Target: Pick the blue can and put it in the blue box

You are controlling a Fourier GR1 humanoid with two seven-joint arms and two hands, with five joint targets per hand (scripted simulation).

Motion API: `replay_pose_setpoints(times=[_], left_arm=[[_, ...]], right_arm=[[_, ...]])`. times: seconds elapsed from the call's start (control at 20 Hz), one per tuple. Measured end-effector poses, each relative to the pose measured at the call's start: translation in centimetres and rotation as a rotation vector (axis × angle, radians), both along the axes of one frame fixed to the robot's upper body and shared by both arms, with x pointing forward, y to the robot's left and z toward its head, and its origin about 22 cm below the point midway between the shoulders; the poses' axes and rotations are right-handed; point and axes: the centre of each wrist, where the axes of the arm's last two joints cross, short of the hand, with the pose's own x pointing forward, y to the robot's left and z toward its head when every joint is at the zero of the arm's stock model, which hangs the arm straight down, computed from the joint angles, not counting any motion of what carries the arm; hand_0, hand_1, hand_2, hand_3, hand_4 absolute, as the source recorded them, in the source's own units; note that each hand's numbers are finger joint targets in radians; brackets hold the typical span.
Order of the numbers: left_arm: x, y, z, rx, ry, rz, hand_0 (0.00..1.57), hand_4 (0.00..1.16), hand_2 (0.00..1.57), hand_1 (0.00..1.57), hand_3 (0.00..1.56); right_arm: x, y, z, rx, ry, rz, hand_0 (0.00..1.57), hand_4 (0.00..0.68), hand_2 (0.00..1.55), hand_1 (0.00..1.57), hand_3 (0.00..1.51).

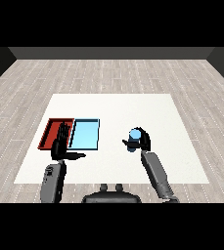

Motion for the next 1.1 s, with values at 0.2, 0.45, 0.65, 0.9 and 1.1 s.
replay_pose_setpoints(times=[0.2, 0.45, 0.65, 0.9, 1.1], left_arm=[[0.2, -1.6, -0.1, 0.001, 0.032, -0.053, 0.00, 0.00, 0.00, 0.00, 0.00], [0.4, -4.0, -0.8, 0.023, 0.094, -0.109, 0.00, 0.00, 0.00, 0.00, 0.00], [1.2, -5.6, -1.5, 0.033, 0.127, -0.142, 0.00, 0.00, 0.00, 0.00, 0.00], [1.5, -6.9, -1.3, 0.029, 0.142, -0.169, 0.00, 0.00, 0.00, 0.00, 0.00], [1.9, -8.3, -1.3, 0.012, 0.162, -0.199, 0.00, 0.00, 0.00, 0.00, 0.00]], right_arm=[[0.7, -0.6, 2.8, -0.048, -0.064, 0.017, 1.43, 0.622, 1.45, 1.43, 1.39], [0.4, -0.5, 5.6, -0.094, -0.146, 0.044, 1.44, 0.620, 1.44, 1.44, 1.41], [0.5, 1.1, 7.0, -0.113, -0.182, 0.047, 1.44, 0.620, 1.44, 1.44, 1.41], [0.7, 2.9, 7.9, -0.134, -0.199, 0.047, 1.42, 0.616, 1.45, 1.42, 1.40], [0.7, 4.1, 8.4, -0.158, -0.206, 0.058, 1.44, 0.615, 1.45, 1.44, 1.40]])
